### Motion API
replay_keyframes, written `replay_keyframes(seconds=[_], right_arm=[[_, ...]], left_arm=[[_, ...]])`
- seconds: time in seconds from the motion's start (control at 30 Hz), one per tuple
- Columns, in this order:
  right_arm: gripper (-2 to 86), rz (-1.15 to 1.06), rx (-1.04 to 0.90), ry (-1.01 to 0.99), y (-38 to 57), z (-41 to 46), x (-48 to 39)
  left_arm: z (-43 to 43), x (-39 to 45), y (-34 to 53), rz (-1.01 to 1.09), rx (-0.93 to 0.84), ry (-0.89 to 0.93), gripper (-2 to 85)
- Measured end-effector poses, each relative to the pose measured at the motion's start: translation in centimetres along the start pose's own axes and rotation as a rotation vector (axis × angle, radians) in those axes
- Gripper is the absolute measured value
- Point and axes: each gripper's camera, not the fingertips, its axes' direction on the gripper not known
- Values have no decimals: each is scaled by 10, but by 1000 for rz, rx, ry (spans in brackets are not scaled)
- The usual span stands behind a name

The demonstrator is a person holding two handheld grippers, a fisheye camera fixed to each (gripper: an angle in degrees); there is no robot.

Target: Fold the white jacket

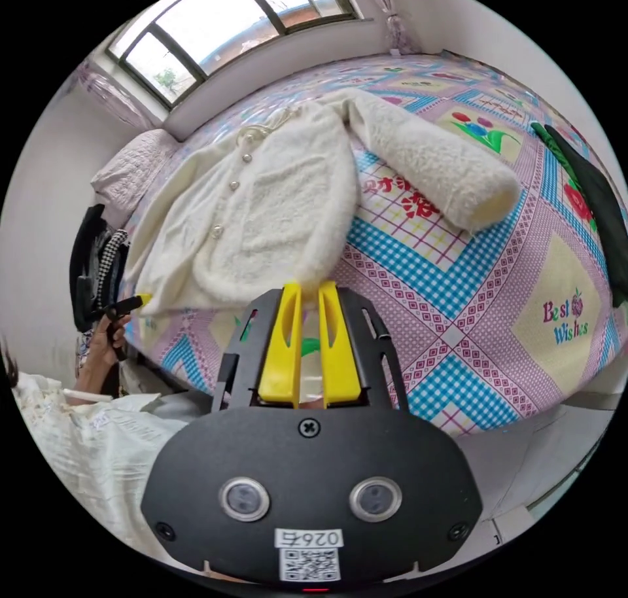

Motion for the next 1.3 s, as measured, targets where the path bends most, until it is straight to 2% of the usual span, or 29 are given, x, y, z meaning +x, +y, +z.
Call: replay_keyframes(seconds=[0.1,0.23,0.37,0.43,0.53,0.67,0.8,0.93,1.0,1.07,1.2,1.27,1.3], right_arm=[[-1,-4,5,-66,12,-28,-5],[8,41,-138,-105,31,4,6],[58,119,-79,-207,43,7,16],[83,137,-64,-208,47,2,15],[118,134,-46,-97,52,-10,0],[105,-7,3,92,53,-29,-54],[81,-226,13,174,44,-24,-119],[30,-472,47,268,44,-3,-180],[7,-517,5,234,44,21,-191],[-5,-521,-197,140,40,68,-185],[-7,-437,-29,31,36,22,-167],[-5,-364,293,-109,45,-61,-151],[-4,-348,386,-151,50,-83,-146]], left_arm=[[-20,-24,3,-16,7,-11,15],[-11,-58,3,-77,-4,63,23],[-1,-73,-4,-122,5,119,38],[-2,-76,-9,-115,-1,109,47],[-5,-81,-12,-98,-40,92,69],[-13,-91,-2,-101,-56,119,90],[-26,-109,20,-184,-53,161,85],[-53,-123,46,-306,51,121,2],[-66,-122,49,-311,87,102,-5],[-81,-115,43,-266,110,70,-8],[-143,-76,8,-61,258,1,-10],[-182,-50,-8,61,393,36,-10],[-208,-30,-18,157,499,79,-10]])
